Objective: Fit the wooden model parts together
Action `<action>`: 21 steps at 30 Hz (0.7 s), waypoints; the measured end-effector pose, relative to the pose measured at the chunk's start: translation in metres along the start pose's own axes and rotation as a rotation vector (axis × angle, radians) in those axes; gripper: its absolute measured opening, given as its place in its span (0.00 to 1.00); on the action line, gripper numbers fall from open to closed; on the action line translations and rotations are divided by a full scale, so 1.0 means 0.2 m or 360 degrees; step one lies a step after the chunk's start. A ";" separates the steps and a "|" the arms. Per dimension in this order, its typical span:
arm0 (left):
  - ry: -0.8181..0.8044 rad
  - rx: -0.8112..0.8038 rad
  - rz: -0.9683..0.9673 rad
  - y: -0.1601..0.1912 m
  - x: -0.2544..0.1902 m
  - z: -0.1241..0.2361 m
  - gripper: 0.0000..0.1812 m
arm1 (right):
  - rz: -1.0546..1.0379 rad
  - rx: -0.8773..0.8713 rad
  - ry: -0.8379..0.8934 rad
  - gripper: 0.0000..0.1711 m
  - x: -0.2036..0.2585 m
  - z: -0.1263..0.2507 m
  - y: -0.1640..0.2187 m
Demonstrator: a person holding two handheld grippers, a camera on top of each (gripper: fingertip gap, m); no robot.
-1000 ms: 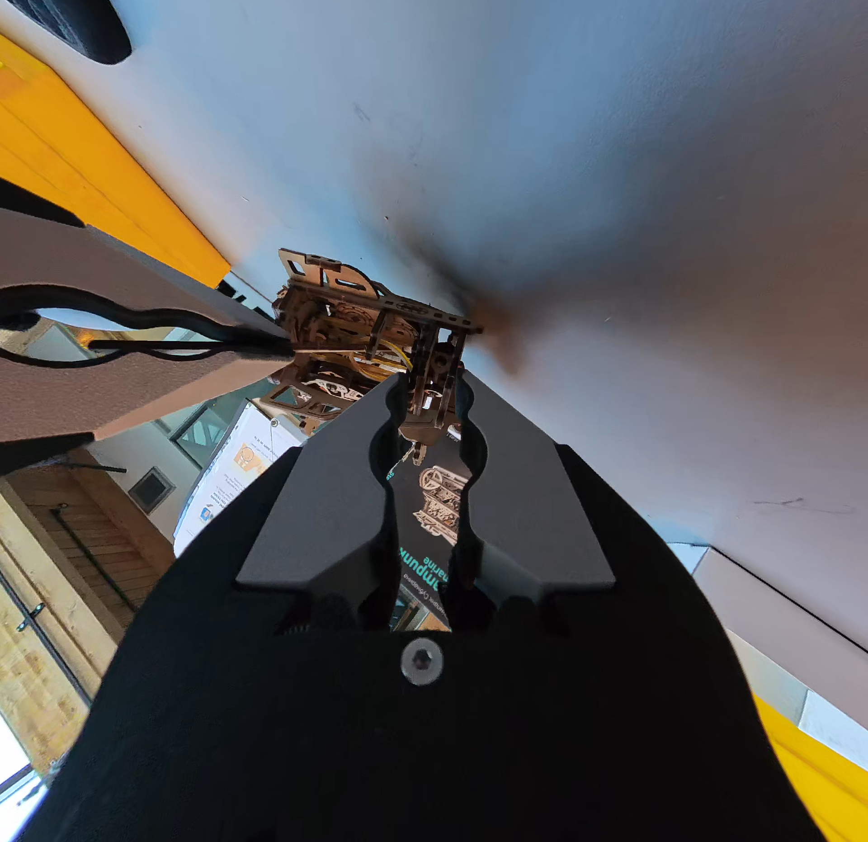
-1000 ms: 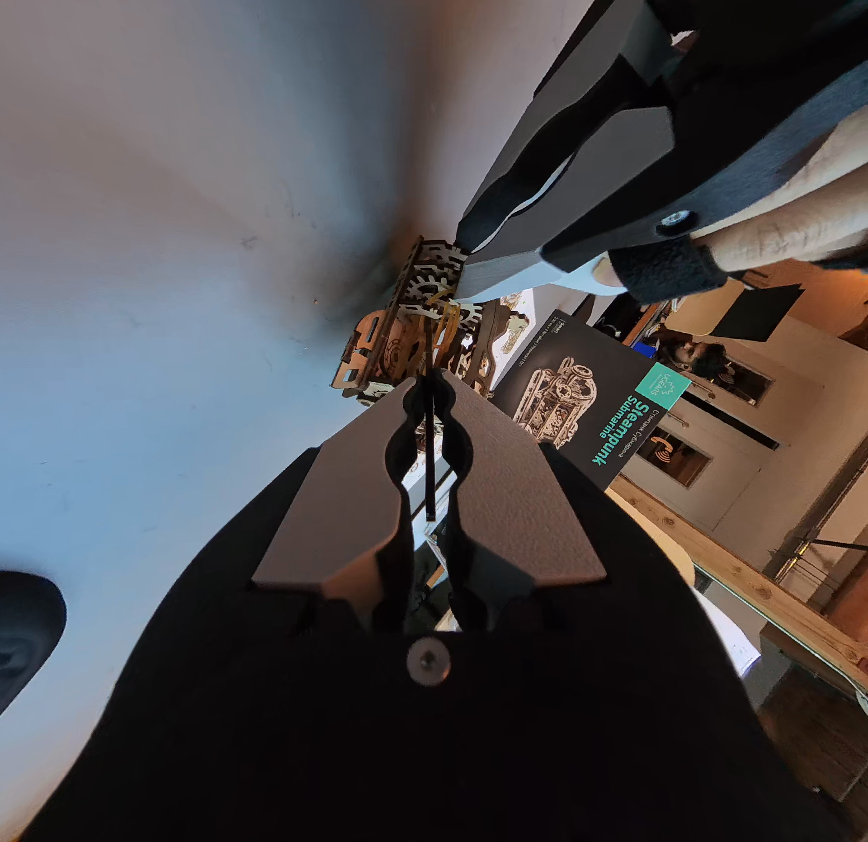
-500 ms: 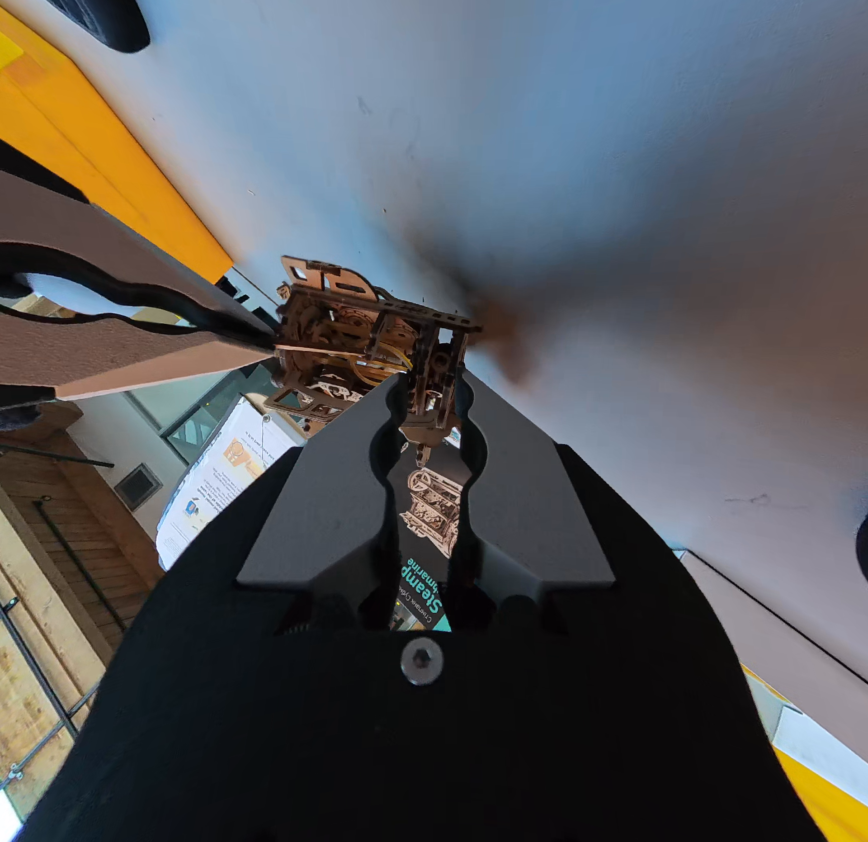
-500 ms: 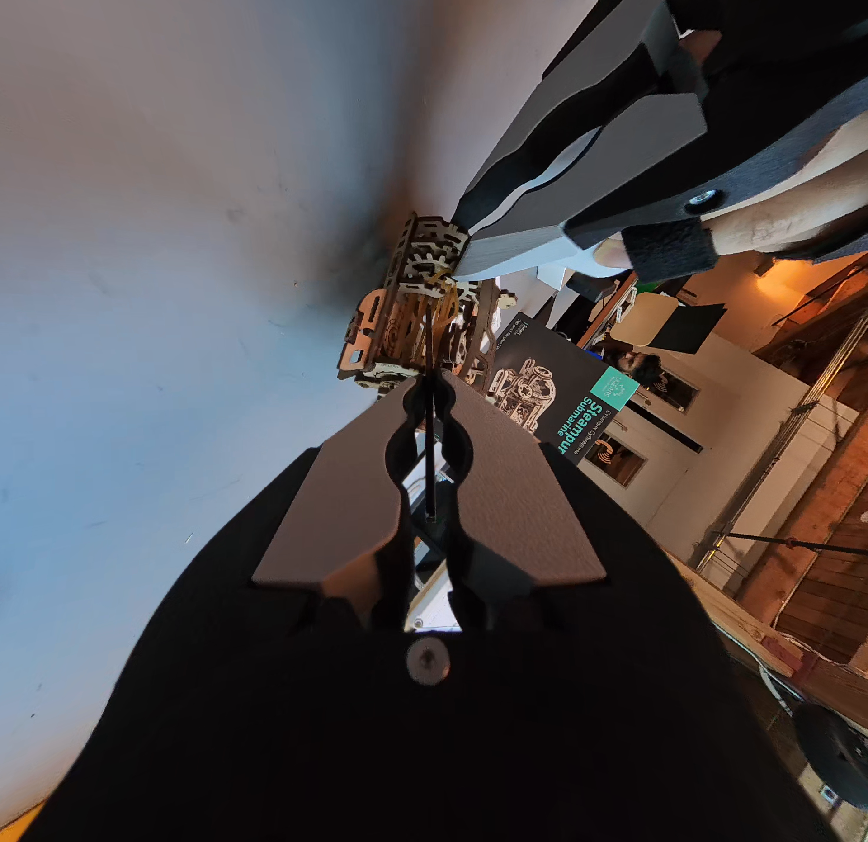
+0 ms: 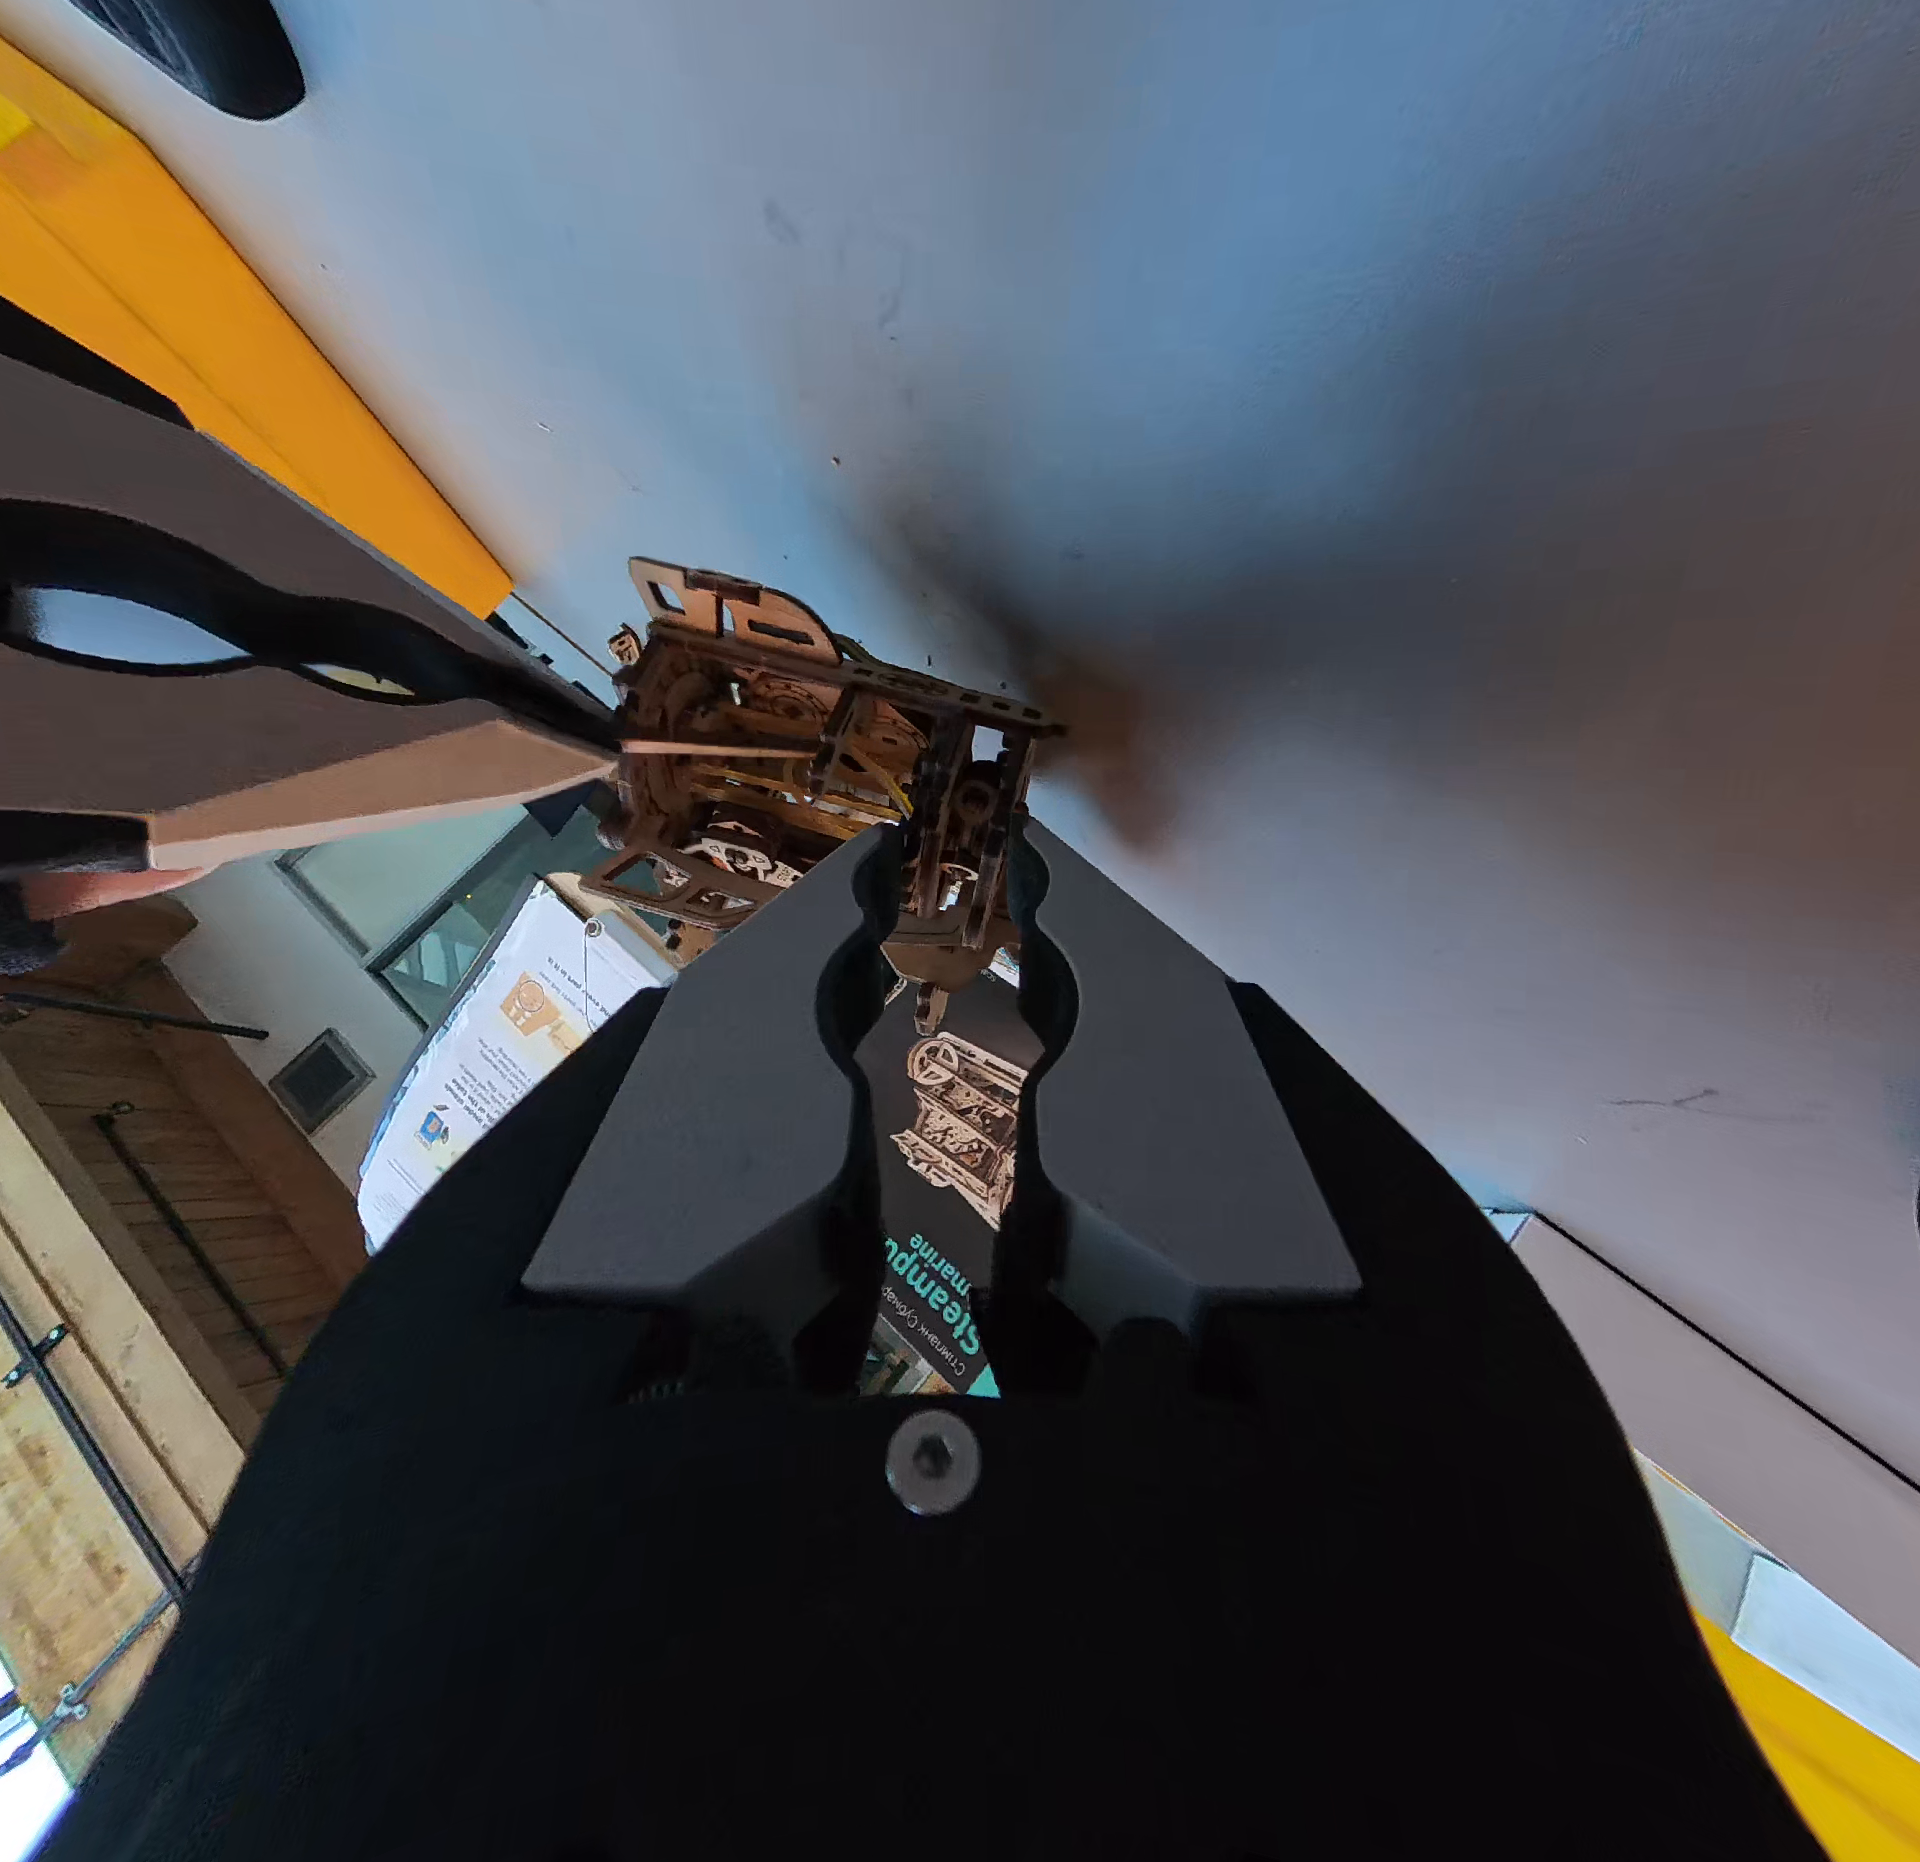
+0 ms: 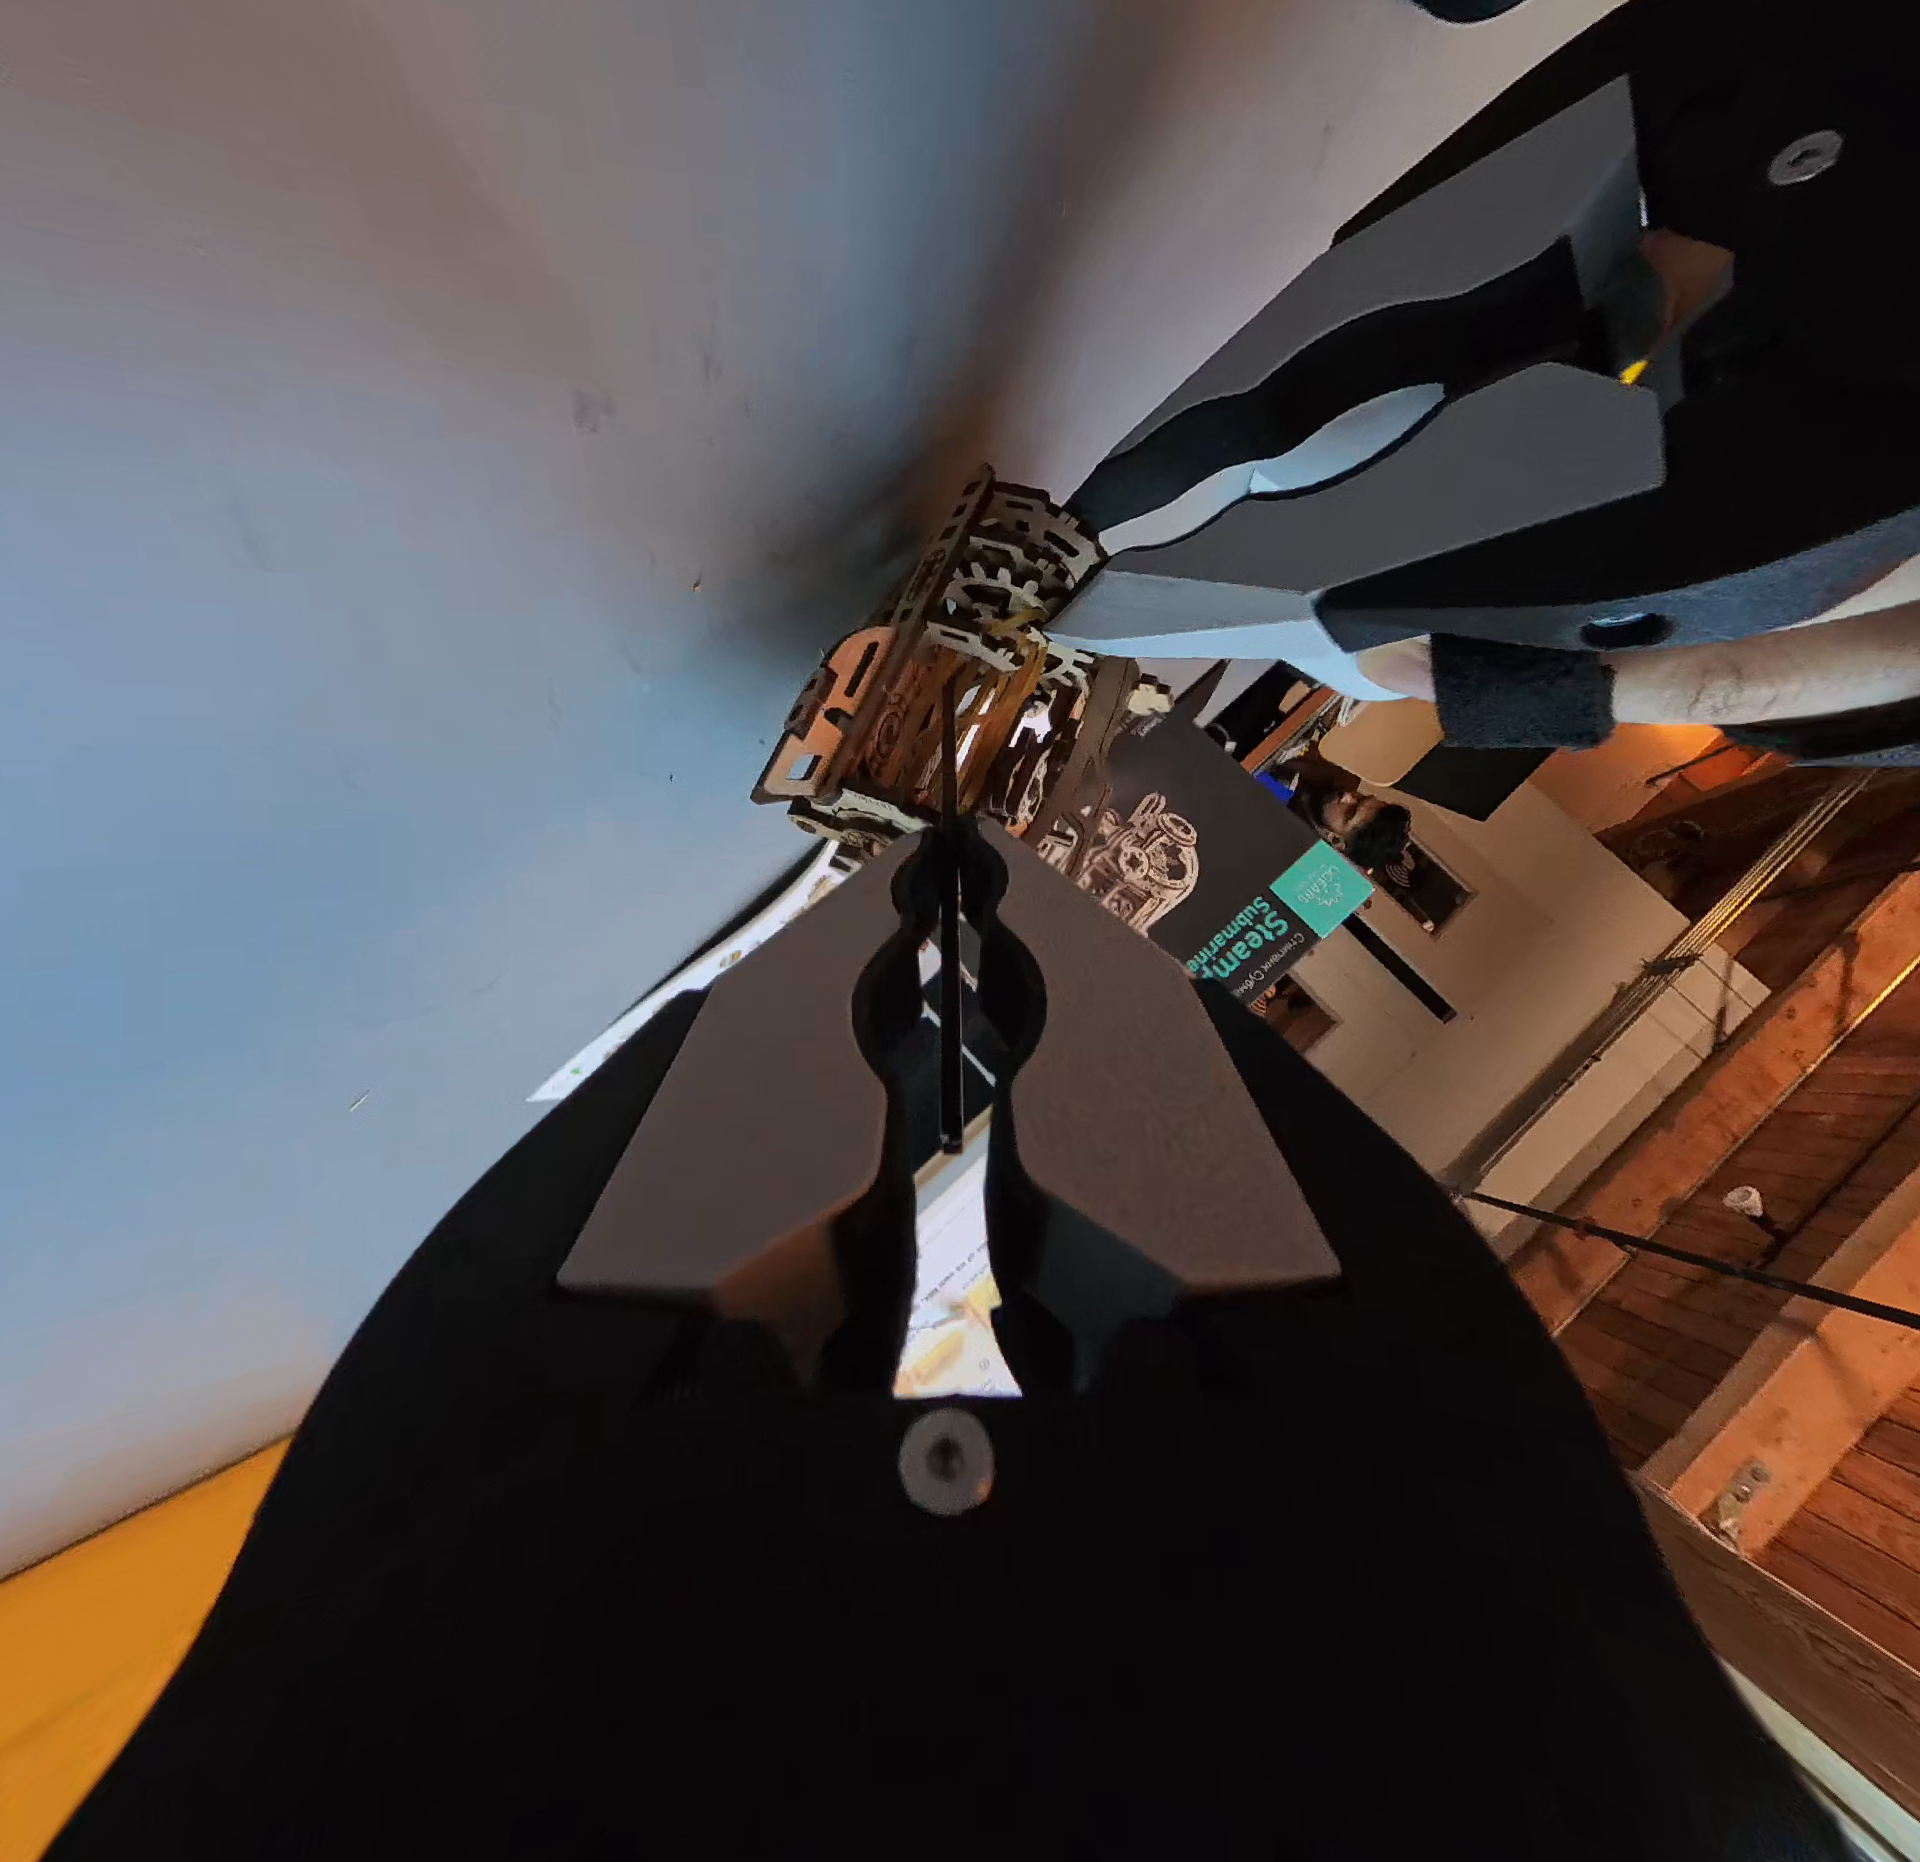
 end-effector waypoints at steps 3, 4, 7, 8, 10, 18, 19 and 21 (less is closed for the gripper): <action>-0.0055 -0.0003 -0.0009 0.00 0.01 0.00 0.11 | -0.0009 0.0046 -0.0032 0.01 -0.02 0.00 0.00; -0.0072 -0.0003 -0.0011 0.00 0.01 0.00 0.11 | -0.0016 0.0056 -0.0041 0.01 -0.02 0.00 0.00; -0.0082 -0.0002 0.0008 0.00 0.01 0.01 0.11 | -0.0031 0.0077 -0.0066 0.01 -0.02 0.00 -0.01; -0.0087 -0.0005 0.0013 0.00 0.01 0.01 0.11 | -0.0031 0.0078 -0.0071 0.01 -0.01 0.00 -0.01; -0.0112 -0.0014 0.0013 0.00 0.02 0.02 0.11 | -0.0051 0.0094 -0.0087 0.01 0.00 0.00 -0.01; -0.0179 -0.0039 0.0005 -0.03 0.02 0.03 0.10 | -0.0147 0.0152 -0.0093 0.01 0.00 -0.01 -0.01; -0.0182 -0.0043 0.0015 -0.03 0.02 0.03 0.10 | -0.0150 0.0155 -0.0096 0.01 0.00 -0.01 -0.01; -0.0191 -0.0053 0.0042 -0.03 0.04 0.04 0.11 | -0.0160 0.0160 -0.0104 0.01 0.01 -0.01 -0.01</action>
Point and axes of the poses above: each gripper's, where its closed fingertips meet, z back along the fingers, y out of its underside, x = y × z across the jaws, the point moved 4 cm from there along z, back along the fingers, and after that the axes turned 9 degrees about x, right-handed, at the moved point
